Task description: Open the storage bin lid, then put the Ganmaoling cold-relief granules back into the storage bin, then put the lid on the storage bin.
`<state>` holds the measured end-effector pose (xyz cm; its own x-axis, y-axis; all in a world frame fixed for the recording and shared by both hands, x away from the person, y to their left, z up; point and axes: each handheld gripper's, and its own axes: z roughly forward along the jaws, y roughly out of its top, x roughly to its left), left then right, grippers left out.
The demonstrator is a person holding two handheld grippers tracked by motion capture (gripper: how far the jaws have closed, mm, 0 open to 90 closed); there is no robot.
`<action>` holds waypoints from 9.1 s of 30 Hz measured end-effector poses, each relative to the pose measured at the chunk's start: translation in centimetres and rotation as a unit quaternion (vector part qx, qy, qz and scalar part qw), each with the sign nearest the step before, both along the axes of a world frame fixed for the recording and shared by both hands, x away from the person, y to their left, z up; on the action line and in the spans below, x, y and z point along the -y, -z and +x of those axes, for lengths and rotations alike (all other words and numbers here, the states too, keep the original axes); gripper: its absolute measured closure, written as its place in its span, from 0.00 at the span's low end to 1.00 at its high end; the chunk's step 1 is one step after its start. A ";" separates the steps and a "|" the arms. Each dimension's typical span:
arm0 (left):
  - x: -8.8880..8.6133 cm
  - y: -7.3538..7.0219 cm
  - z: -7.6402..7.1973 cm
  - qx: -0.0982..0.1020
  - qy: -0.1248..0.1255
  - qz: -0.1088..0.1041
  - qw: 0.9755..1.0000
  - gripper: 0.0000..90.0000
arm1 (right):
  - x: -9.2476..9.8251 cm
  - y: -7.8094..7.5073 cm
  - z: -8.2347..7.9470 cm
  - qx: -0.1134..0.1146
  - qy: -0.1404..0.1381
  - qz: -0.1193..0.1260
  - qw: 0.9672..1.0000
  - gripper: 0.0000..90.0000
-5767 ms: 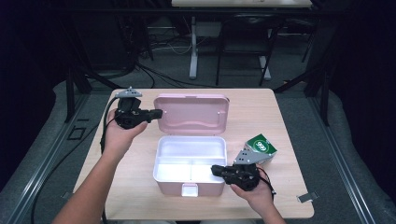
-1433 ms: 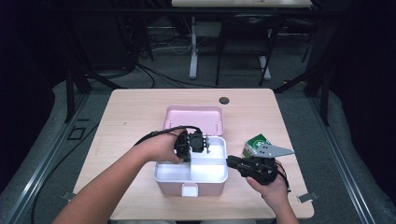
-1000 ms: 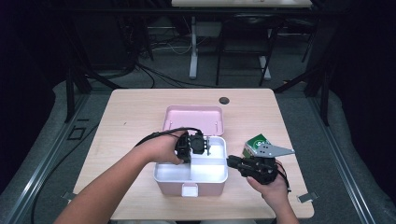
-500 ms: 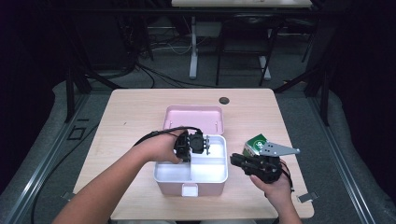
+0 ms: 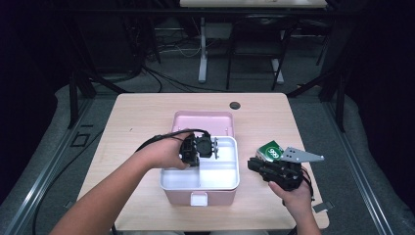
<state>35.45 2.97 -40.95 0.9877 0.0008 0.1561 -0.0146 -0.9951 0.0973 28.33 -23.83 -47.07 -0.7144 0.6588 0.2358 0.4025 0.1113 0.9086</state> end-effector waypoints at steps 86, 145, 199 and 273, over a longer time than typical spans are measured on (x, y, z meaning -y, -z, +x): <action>-24.1 3.1 2.5 -0.049 -0.446 -0.080 0.890 0.99 | -0.4 1.1 0.0 -0.017 0.011 -0.011 1.000 0.85; -23.8 12.7 3.2 -0.081 -0.470 -0.053 0.877 0.97 | 0.0 1.0 0.0 -0.020 0.013 -0.005 1.000 0.78; -23.7 5.5 -1.4 0.010 -0.452 -0.280 0.847 0.53 | 0.9 -2.1 6.3 -0.118 0.065 -0.288 0.948 0.36; -24.1 5.6 -1.5 0.005 -0.458 -0.282 0.843 0.51 | 0.9 1.3 14.3 -0.334 0.082 -0.389 0.855 0.06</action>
